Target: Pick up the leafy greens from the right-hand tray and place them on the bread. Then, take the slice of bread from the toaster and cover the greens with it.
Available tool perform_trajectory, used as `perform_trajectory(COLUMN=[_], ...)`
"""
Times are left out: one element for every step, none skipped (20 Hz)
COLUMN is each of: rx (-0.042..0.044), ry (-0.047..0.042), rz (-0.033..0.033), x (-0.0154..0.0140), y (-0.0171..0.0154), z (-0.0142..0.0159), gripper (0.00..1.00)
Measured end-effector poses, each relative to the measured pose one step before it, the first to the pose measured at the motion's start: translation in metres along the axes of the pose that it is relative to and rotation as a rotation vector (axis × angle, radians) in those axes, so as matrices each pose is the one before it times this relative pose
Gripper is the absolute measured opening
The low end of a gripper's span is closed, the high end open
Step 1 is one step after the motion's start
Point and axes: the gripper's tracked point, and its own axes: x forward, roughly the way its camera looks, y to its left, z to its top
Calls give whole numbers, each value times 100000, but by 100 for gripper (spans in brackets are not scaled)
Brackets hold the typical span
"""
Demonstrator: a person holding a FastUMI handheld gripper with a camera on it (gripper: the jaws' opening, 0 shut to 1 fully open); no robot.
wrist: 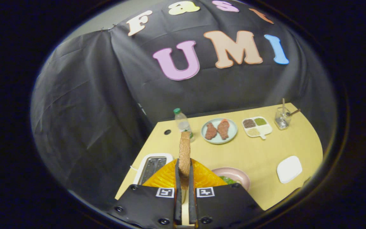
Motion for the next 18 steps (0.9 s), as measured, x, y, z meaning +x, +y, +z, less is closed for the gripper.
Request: perform_trajectory(rx=[2888,3084,3380,3694,3456,3922,4181,3775,2633,1159,-152,-764,-1061,-977,-809,-1549,-2155,-2798], ry=[1454,2165,1909,1570,1119,1208,1213,1020,1606,1863,1455,1648,1913,701,-430,606,-369,-330], rz=[-624,19,1399,1524,1937,2193,1568,462,162,-1486,-1423,-1848,-1758,-1963,-2205,-2794,-2924,-2626], x=[342,311,417,481,537,535,661,578,758,577,632,426,615,342,337,300,190,335], y=[-1223,-1149,-756,-708,-653,-473,-591,-900,-920,-1230,-1069,-999,-995,-955,-899,-990,-899,-794], z=[-793,-917,-950,-766,-705,-485,-789,-814,-755,-898,-715,-818,-875,-502,-80,-206,-119,-49], gripper=[11,11,11,11,11,11,11,11,11,11,11,11,11,11,11,11,11,11])
